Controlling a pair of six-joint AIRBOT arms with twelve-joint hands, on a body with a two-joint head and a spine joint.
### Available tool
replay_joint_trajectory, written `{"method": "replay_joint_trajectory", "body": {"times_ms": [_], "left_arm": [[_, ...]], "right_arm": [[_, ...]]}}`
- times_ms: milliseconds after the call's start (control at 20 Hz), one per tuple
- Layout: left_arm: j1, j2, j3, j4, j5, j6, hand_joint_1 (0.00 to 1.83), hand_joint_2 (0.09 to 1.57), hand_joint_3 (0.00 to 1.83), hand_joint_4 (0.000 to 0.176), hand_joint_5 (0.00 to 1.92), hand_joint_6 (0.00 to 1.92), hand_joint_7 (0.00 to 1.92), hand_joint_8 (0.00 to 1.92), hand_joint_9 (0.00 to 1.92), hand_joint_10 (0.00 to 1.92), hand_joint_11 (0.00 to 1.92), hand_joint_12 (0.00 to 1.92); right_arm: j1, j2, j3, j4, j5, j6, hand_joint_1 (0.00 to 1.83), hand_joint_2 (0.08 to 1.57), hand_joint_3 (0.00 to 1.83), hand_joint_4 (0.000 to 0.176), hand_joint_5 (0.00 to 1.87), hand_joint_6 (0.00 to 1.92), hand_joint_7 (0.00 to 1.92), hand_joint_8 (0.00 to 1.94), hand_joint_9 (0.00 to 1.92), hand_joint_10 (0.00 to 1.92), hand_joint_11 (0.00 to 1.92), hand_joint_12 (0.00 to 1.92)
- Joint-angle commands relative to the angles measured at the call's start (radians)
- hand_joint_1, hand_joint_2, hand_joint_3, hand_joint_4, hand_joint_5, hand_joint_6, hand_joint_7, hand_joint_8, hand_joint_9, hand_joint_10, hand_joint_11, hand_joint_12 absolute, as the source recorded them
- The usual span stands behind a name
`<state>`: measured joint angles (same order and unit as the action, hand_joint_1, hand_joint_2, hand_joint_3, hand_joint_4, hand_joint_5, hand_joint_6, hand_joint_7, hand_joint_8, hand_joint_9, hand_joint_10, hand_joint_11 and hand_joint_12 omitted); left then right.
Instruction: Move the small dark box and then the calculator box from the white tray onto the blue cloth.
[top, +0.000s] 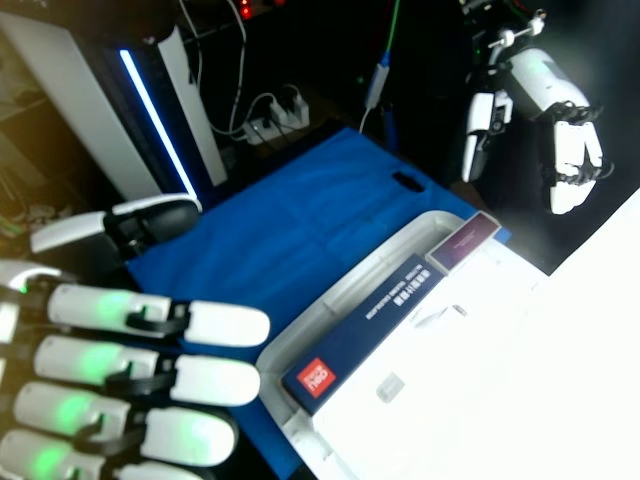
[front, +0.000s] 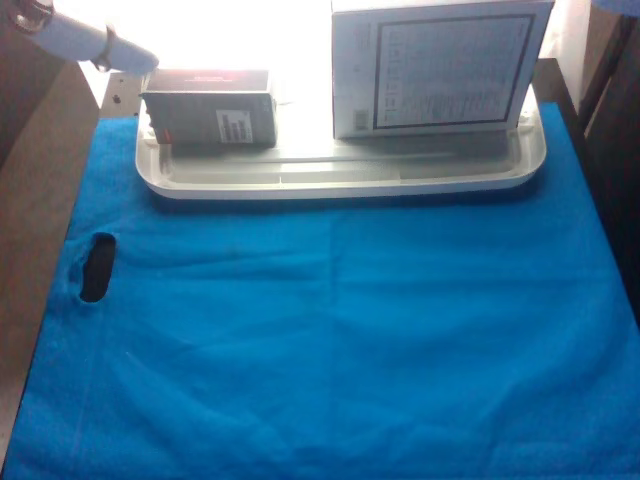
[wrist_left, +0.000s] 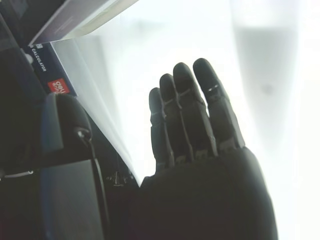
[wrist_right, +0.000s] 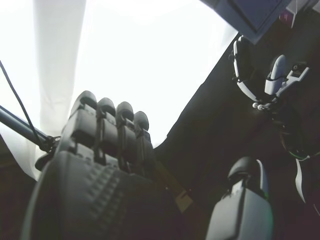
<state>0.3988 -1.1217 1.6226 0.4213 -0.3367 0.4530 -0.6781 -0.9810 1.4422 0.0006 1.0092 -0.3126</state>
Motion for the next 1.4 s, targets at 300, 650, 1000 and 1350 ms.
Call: {"method": "replay_joint_trajectory", "body": {"times_ms": [300, 650, 1000, 1350], "left_arm": [[-0.013, -0.040, 0.015, 0.032, -0.043, -0.009, 0.96, 0.83, 0.01, 0.000, 0.65, 0.00, 0.68, 0.00, 0.62, 0.00, 0.14, 1.12], [0.037, -0.110, 0.067, 0.039, -0.033, -0.018, 0.96, 0.85, 0.00, 0.000, 0.67, 0.00, 0.76, 0.01, 0.72, 0.01, 0.31, 1.01], [0.066, -0.158, 0.117, 0.034, -0.019, -0.032, 1.15, 1.05, 0.01, 0.000, 1.01, 0.70, 0.98, 0.05, 0.93, 0.04, 0.42, 0.95], [0.055, -0.144, 0.120, -0.044, -0.092, -0.033, 1.13, 1.09, 0.00, 0.000, 1.02, 0.90, 0.55, 1.65, 0.48, 1.90, 0.49, 1.92]], "right_arm": [[0.013, -0.007, 0.007, 0.030, 0.115, 0.019, 0.41, 0.80, 0.00, 0.000, 0.25, 0.00, 0.25, 0.01, 0.14, 0.01, 0.05, 0.02], [0.013, -0.007, 0.006, 0.029, 0.116, 0.035, 0.43, 0.82, 0.01, 0.000, 0.20, 0.00, 0.22, 0.00, 0.16, 0.01, 0.12, 0.05], [0.013, -0.007, 0.005, 0.022, 0.116, 0.044, 0.45, 0.84, 0.01, 0.000, 0.15, 0.00, 0.23, 0.00, 0.17, 0.01, 0.13, 0.05], [0.013, -0.009, 0.005, 0.012, 0.116, 0.048, 0.45, 0.85, 0.00, 0.000, 0.15, 0.00, 0.21, 0.00, 0.20, 0.01, 0.18, 0.06]]}}
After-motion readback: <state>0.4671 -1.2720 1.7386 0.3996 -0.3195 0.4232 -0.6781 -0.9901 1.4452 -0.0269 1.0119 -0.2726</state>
